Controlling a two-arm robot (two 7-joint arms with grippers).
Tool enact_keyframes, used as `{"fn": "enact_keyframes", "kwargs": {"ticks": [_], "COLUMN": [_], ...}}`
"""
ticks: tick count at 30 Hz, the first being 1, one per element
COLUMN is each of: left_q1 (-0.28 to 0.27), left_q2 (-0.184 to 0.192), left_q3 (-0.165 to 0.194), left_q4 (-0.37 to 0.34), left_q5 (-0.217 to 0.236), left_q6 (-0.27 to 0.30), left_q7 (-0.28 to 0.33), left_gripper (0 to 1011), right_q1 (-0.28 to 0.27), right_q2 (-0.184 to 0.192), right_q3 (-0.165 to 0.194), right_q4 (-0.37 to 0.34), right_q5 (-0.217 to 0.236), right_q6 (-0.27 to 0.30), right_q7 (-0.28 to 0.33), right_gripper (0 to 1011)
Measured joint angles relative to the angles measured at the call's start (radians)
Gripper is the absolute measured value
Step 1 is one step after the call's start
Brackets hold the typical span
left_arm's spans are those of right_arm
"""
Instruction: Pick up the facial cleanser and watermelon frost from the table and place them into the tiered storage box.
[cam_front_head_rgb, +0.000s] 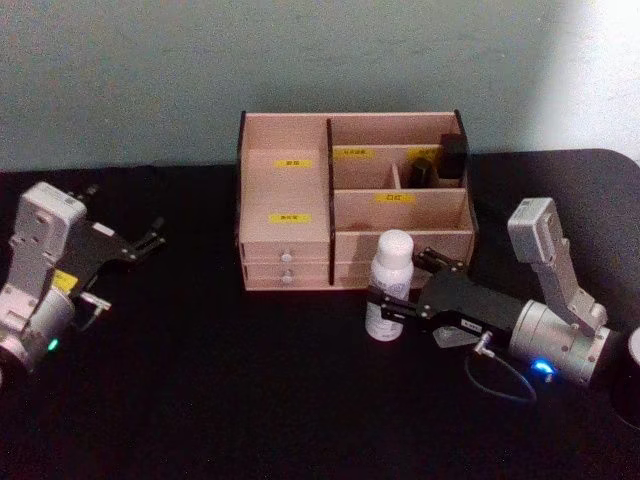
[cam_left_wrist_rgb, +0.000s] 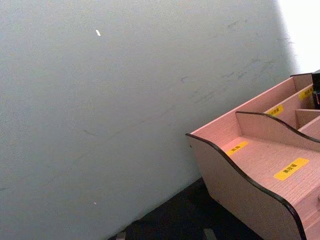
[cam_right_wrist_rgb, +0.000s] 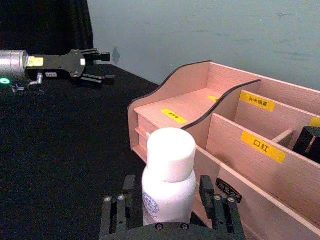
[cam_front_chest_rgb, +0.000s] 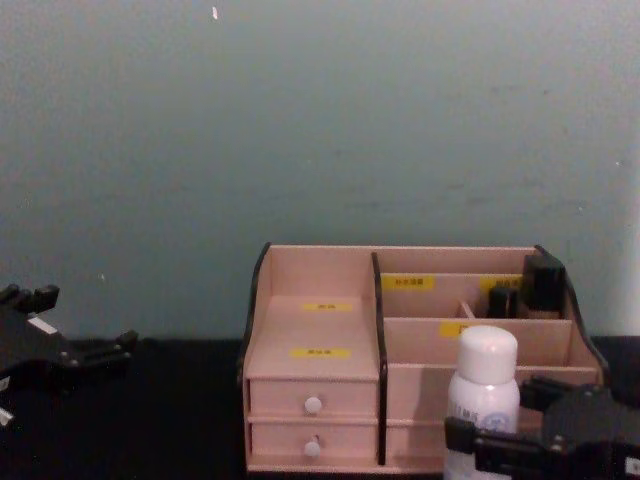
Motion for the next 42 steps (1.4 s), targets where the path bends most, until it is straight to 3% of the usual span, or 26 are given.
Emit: {"fn": "enact_keyframes", "kwargs": {"ticks": [10,28,42], "left_q1": [0.0,0.0,0.0], "left_q2": [0.0,0.0,0.0], "left_q3": [0.0,0.0,0.0], "left_q4": [0.0,0.0,0.0], "left_q5": [0.0,0.0,0.0], "left_q6": [0.0,0.0,0.0], "left_q7": [0.0,0.0,0.0], "left_gripper": [1001,1001,1001], "right_q1": [0.0,-0.006,-0.02], "right_q2": [0.0,0.006,0.05], "right_q3": [0.0,0.004,0.03], "right_q4": [-0.001,-0.008,-0.119], "right_q5": [0.0,0.001,0.08], "right_q6": [-0.001,-0.018,0.007], "right_q7": [0.0,0.005,0.049], "right_gripper": [595,594,595]}}
